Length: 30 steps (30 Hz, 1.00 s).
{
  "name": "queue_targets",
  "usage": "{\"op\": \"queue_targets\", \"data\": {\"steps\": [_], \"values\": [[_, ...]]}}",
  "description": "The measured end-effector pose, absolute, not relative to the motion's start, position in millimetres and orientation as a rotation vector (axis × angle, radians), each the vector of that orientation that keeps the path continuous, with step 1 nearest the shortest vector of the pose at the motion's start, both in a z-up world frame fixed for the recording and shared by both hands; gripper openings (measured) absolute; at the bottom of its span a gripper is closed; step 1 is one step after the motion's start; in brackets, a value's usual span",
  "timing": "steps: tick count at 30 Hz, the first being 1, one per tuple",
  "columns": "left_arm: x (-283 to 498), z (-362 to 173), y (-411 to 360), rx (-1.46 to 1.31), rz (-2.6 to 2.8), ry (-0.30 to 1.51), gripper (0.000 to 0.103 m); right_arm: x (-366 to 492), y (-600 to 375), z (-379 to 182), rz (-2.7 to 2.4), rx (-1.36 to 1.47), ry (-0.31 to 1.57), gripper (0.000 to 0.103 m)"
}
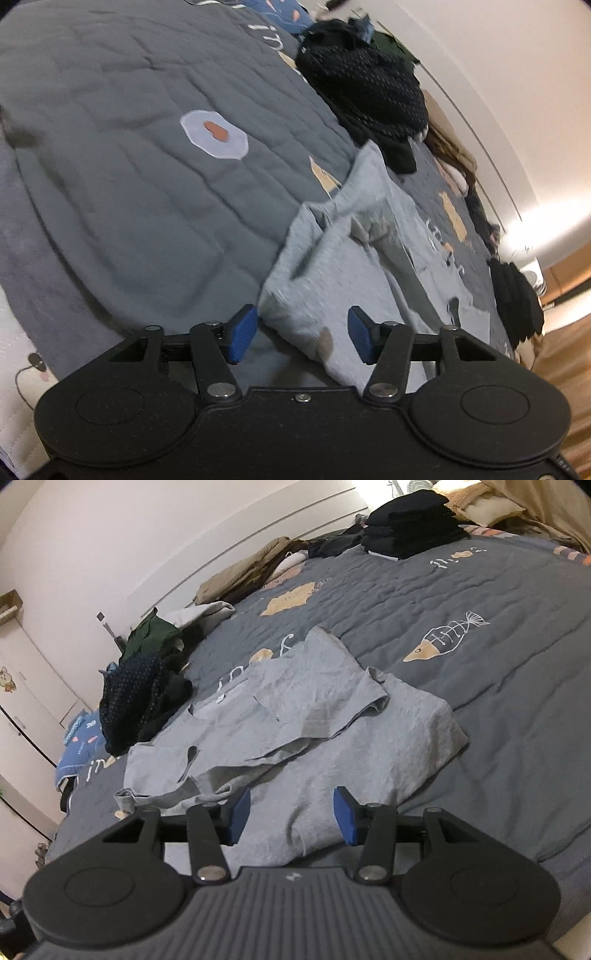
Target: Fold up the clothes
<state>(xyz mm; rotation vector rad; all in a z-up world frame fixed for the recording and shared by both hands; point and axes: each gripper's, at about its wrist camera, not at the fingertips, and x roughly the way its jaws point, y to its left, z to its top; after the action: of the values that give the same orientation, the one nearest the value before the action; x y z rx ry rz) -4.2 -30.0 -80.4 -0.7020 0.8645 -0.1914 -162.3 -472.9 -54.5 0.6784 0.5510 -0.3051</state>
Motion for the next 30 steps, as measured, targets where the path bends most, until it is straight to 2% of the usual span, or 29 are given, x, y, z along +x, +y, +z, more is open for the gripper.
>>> {"op": "queue_targets", "data": {"steps": [3,7,10,14,24,30], "values": [[-4,-81,-24,-0.722,-0.182,0.865,0.048,-159,-473,-57,-0.313,0.668,0.562,0.049],[0,-83,-25,-0.709,-0.184,0.867,0.03,-154,-471,-58,-0.3,0.674,0.567,0.049],[1,-84,-30,-0.69,-0.186,0.866,0.026,-152,-467,-58,-0.291,0.662,0.573,0.049],[1,-81,-30,-0.659,-0.188,0.85,0.007,-151,-466,-59,-0.287,0.655,0.582,0.049],[0,-57,-17,-0.603,-0.217,0.823,0.004,-153,-468,-57,-0.292,0.659,0.579,0.049],[2,-59,-10,-0.599,-0.23,0.886,0.005,-154,-472,-61,-0.311,0.648,0.605,0.049]]}}
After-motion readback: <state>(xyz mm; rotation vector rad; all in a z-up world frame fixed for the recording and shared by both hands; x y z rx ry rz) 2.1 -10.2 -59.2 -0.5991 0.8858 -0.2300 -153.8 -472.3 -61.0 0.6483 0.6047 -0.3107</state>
